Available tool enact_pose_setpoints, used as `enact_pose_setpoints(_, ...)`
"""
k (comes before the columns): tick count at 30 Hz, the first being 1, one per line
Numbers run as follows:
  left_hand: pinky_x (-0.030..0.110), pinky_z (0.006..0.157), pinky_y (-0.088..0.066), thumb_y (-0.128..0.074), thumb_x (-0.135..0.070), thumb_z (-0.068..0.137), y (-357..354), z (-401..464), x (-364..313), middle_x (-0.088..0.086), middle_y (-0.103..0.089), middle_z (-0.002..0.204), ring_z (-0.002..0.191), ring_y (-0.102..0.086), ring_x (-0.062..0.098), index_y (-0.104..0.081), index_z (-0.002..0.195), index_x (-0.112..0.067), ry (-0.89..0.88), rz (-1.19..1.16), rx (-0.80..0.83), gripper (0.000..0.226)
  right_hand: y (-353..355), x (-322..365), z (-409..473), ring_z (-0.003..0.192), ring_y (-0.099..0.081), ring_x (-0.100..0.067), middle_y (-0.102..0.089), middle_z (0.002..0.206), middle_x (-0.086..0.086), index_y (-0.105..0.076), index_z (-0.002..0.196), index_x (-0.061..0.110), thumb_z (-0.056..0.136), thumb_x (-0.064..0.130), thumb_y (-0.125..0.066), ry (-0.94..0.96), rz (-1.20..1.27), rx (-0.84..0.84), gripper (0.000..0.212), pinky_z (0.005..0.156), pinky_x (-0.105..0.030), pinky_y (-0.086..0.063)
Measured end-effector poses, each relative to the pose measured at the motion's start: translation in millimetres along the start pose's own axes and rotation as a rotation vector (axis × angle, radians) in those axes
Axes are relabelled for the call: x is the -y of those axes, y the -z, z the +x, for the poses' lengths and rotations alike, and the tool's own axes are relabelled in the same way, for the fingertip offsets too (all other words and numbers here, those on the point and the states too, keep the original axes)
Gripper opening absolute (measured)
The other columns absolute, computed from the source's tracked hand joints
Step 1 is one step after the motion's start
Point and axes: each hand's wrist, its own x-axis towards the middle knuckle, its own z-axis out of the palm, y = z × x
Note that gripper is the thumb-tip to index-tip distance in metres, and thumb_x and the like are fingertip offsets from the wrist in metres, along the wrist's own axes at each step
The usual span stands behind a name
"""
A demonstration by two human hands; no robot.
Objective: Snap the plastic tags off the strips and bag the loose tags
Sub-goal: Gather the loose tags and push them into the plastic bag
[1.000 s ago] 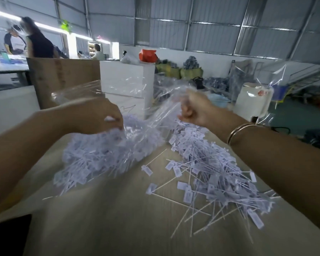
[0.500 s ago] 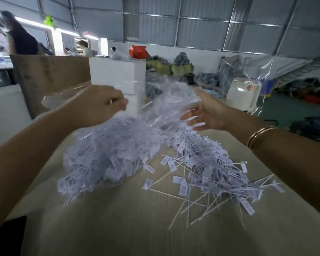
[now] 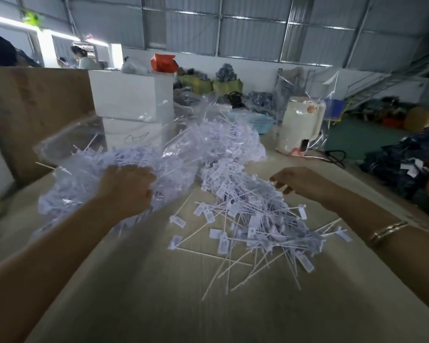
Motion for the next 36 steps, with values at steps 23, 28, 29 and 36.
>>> enact_pose_setpoints(23, 0.051, 0.114, 0.002, -0.035, -0.099, 0.045, -33.1, -26.0, -143.2, -0.003, 0.033, 0.151, 0.142, 0.019, 0.026, 0.024, 0.140, -0.041, -0.228, -0.544, 0.367, 0.126, -18.9, -50.0, -97.5, 0.134, 0.009, 0.002, 0.014, 0.143, 0.033, 0.023, 0.124, 0.067, 0.071, 0.064, -0.064, 0.131, -0.428, 0.445, 0.102, 0.113, -0.043, -0.003)
enact_pose_setpoints(28, 0.046, 0.113, -0.021, -0.061, -0.064, 0.073, -30.9, -24.2, -146.5, 0.001, 0.001, 0.158, 0.143, -0.013, 0.025, 0.004, 0.147, -0.031, -0.117, -0.657, 0.104, 0.104, -55.3, -43.3, -78.7, 0.140, 0.023, -0.017, 0.031, 0.151, 0.007, 0.045, 0.123, 0.042, 0.075, 0.059, -0.061, 0.378, -0.768, 0.162, 0.118, 0.104, -0.058, 0.020)
enact_pose_setpoints(29, 0.044, 0.113, -0.021, -0.061, -0.060, 0.075, -33.0, -23.2, -144.2, 0.002, -0.004, 0.158, 0.142, -0.015, 0.024, 0.000, 0.148, -0.030, -0.081, -0.647, 0.033, 0.100, -57.7, -40.6, -68.2, 0.139, 0.025, -0.019, 0.034, 0.149, 0.003, 0.047, 0.123, 0.040, 0.072, 0.063, -0.062, 0.415, -0.826, 0.112, 0.123, 0.102, -0.059, 0.021)
enact_pose_setpoints(36, 0.037, 0.106, -0.028, -0.050, -0.081, 0.066, -55.1, -26.3, -131.9, -0.008, -0.050, 0.136, 0.127, -0.043, 0.015, -0.026, 0.142, -0.030, 0.030, -0.709, 0.075, 0.095, -65.6, -17.0, -7.1, 0.144, 0.004, -0.026, 0.009, 0.157, -0.006, 0.047, 0.118, 0.048, 0.067, 0.060, -0.072, 0.345, -0.787, 0.262, 0.130, 0.103, -0.062, 0.017)
